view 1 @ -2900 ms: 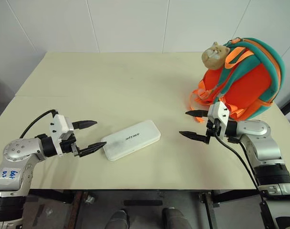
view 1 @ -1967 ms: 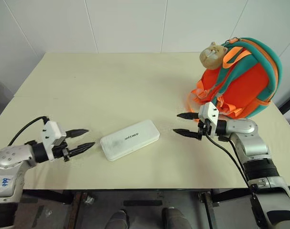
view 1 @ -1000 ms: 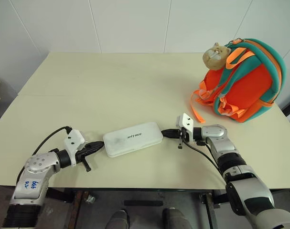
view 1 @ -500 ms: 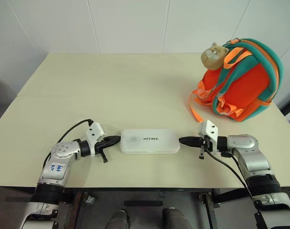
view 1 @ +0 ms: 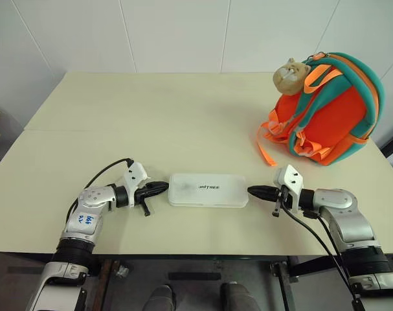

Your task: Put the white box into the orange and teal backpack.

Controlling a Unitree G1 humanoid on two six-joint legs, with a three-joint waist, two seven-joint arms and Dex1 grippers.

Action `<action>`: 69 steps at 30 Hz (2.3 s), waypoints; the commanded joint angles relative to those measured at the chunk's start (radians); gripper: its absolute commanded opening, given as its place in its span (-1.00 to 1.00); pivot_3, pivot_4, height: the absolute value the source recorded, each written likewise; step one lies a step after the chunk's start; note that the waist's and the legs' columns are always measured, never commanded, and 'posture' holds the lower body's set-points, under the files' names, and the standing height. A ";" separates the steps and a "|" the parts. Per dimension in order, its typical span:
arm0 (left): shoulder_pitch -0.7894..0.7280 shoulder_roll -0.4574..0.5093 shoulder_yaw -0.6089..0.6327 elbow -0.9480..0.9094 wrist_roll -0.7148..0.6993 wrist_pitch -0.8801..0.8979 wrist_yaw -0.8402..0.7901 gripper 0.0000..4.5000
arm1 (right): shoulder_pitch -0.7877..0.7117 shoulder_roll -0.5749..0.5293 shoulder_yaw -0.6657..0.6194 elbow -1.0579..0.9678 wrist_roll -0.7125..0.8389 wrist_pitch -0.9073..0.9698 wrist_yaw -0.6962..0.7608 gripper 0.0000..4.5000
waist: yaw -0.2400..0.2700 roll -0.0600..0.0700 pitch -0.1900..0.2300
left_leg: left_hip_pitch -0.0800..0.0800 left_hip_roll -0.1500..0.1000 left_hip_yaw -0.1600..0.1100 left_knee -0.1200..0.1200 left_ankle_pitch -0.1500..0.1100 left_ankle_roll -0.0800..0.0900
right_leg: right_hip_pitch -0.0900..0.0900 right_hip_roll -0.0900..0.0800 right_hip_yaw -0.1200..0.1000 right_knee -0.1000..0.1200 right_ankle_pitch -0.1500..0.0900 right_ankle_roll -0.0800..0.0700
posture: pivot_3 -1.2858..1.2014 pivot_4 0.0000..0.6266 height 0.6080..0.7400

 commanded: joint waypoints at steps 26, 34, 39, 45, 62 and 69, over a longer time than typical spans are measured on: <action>-0.216 0.078 0.039 0.008 -0.330 1.012 -0.105 1.00 | -0.142 -0.148 0.096 0.045 0.010 0.131 0.222 1.00 | -0.001 0.000 0.000 | -0.001 0.000 0.000 0.001 0.000 0.001 | 0.000 0.000 0.000 -0.001 0.000 0.000 | 0.03 -0.52 1.00; -0.242 0.021 0.048 0.044 -0.353 1.121 -0.057 1.00 | -0.149 -0.125 0.113 0.011 0.035 0.163 0.243 1.00 | 0.003 0.000 0.000 | -0.001 -0.001 0.000 0.000 0.000 0.000 | 0.000 0.000 0.000 -0.001 0.000 0.000 | 0.03 -0.52 1.00; -0.241 -0.023 0.051 0.033 -0.387 1.263 -0.028 1.00 | -0.148 -0.092 0.131 -0.017 0.042 0.201 0.236 1.00 | 0.004 0.000 0.000 | -0.001 -0.001 -0.001 0.001 0.000 0.000 | 0.001 -0.001 -0.001 -0.001 0.000 0.001 | 0.03 -0.52 1.00; -0.268 -0.059 0.068 0.073 -0.409 1.340 0.010 1.00 | -0.161 -0.049 0.141 -0.013 0.039 0.191 0.222 1.00 | 0.003 0.000 0.000 | -0.001 -0.001 -0.001 0.001 0.000 0.000 | 0.001 -0.001 -0.001 -0.001 0.000 0.001 | 0.03 -0.52 1.00; -0.323 -0.097 0.097 0.204 -0.420 1.289 -0.001 0.35 | -0.086 -0.075 0.110 -0.048 0.032 0.158 0.194 1.00 | 0.003 0.000 0.000 | -0.001 -0.002 -0.001 0.001 0.001 0.000 | 0.001 -0.001 -0.001 -0.001 0.001 0.002 | 0.03 -0.52 1.00; -0.289 -0.076 0.053 0.153 -0.418 1.270 -0.012 -0.41 | -0.053 -0.080 0.095 -0.072 0.046 0.165 0.176 1.00 | 0.003 0.000 0.000 | -0.001 -0.002 -0.001 0.001 0.000 0.000 | 0.001 -0.001 -0.001 -0.001 0.001 0.002 | 0.03 -0.52 1.00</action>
